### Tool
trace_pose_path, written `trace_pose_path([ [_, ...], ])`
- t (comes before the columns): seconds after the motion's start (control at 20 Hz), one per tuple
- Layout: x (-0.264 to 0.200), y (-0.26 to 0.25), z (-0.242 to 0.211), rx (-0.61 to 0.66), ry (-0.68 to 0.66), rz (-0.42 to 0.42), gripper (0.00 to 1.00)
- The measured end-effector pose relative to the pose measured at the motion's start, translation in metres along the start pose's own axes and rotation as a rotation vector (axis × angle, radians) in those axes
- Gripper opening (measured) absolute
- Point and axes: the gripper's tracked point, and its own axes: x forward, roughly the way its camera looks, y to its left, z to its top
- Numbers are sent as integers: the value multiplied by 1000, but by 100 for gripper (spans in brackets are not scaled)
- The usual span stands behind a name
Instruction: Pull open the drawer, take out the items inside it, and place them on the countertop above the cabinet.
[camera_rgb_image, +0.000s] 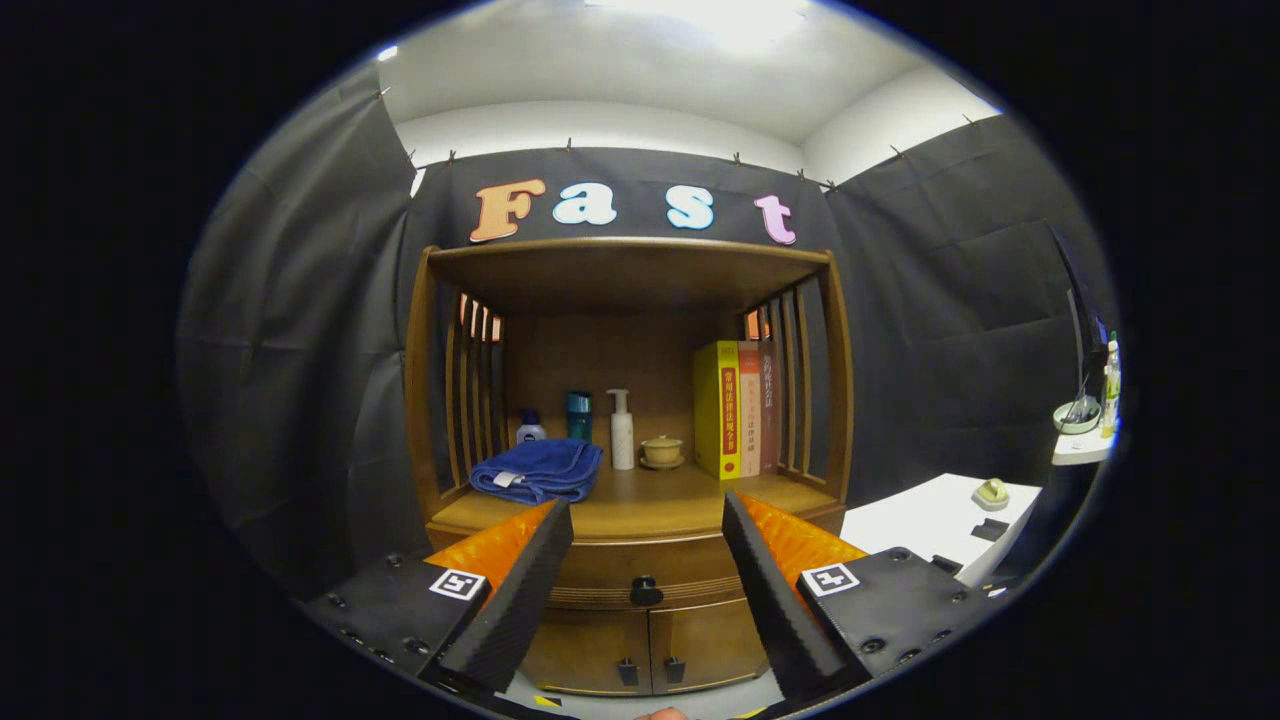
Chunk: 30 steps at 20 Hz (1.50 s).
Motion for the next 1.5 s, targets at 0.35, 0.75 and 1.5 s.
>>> trace_pose_path([
  [0.35, 31, 7, -140, 45, 183, 37, 99],
  [0.75, 54, 7, -194, -76, 242, 67, 99],
  [1.5, 106, 2, -239, -59, 317, 88, 86],
])
